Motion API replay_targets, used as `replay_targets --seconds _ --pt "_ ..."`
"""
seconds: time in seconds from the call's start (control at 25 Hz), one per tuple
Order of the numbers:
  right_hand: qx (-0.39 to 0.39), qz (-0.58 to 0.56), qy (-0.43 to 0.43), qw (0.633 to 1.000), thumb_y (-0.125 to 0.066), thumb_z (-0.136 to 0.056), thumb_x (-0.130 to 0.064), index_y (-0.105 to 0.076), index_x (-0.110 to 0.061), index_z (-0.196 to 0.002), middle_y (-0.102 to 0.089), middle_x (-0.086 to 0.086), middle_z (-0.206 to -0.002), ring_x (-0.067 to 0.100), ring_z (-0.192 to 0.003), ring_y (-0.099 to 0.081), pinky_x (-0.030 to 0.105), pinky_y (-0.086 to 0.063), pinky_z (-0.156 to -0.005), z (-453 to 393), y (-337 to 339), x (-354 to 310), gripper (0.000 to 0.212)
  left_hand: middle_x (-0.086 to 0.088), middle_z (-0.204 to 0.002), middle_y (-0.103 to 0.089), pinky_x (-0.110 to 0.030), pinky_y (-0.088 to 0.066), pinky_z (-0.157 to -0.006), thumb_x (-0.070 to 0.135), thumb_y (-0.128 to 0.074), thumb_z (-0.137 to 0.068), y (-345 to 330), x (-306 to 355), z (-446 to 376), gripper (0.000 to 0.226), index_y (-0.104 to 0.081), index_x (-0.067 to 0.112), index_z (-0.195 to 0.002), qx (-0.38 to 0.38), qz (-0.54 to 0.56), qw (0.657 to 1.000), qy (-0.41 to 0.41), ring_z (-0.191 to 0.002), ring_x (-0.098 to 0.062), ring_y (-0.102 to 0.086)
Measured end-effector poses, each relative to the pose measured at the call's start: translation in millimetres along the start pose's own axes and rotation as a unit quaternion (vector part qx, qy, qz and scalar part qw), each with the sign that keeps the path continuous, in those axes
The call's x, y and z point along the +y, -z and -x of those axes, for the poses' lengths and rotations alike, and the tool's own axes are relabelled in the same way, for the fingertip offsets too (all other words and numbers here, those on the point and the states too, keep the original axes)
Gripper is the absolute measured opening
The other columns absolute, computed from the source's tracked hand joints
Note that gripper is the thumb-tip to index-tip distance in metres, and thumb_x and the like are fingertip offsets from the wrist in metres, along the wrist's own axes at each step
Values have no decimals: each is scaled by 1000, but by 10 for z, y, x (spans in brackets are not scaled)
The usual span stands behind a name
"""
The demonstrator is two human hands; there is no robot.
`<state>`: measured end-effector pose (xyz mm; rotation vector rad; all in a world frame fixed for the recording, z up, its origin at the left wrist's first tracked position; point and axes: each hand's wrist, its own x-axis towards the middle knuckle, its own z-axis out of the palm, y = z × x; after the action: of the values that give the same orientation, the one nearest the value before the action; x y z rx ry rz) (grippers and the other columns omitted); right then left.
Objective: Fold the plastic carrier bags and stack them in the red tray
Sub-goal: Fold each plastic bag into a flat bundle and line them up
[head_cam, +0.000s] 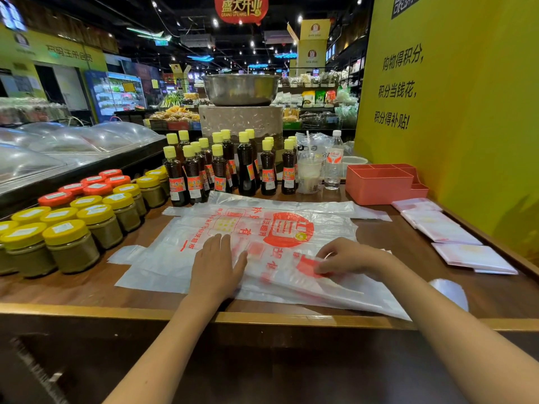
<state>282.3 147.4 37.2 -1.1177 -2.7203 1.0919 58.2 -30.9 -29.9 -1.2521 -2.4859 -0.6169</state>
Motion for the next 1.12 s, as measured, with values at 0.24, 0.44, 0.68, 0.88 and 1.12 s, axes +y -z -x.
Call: replay_targets --seconds 0.24,0.44,0.68,0.88,1.12 --pt "142 -254 -77 954 -71 -91 -15 -74 -3 -105 -71 9 -93 15 -73 -62 23 -46 -57 -65 -72 -16 18 -4 -148 -47 -34 -36 -109 42 -46 -102 46 57 36 52 -41 17 -147 -14 61 997 -50 -135 -21 -41" --pt "93 -450 -72 885 -67 -91 3 -55 -2 -94 -65 13 -93 22 -78 -64 31 -53 -56 -81 -203 -342 13 9 -132 -58 -26 -44 -99 35 -55 -99 131 164 75 48 -41 35 -145 -105 124 980 -114 -120 -11 -53" --pt "178 -145 85 970 -63 -96 -15 -59 -26 -120 -53 -7 -129 12 -117 -54 24 -43 -92 -127 -344 -107 27 11 -153 -39 -26 -37 -106 39 -57 -99 70 408 78 53 -39 42 -149 -116 80 966 -215 -136 -9 -38" --pt "144 56 200 967 -53 -101 -15 -64 -36 -124 -52 -21 -137 -4 -124 -45 18 -35 -111 -57 -496 353 33 7 -159 -34 -39 -36 -113 30 -61 -98 75 402 72 51 -47 39 -146 -89 21 953 -289 -146 -20 -34" --pt "140 54 199 968 -50 -101 -16 -62 -35 -132 -50 -21 -144 -6 -128 -42 17 -32 -112 -72 -546 462 38 14 -158 -34 -17 -16 -112 32 -51 -103 27 507 35 47 -41 36 -149 -159 33 947 -276 -146 -9 -31"
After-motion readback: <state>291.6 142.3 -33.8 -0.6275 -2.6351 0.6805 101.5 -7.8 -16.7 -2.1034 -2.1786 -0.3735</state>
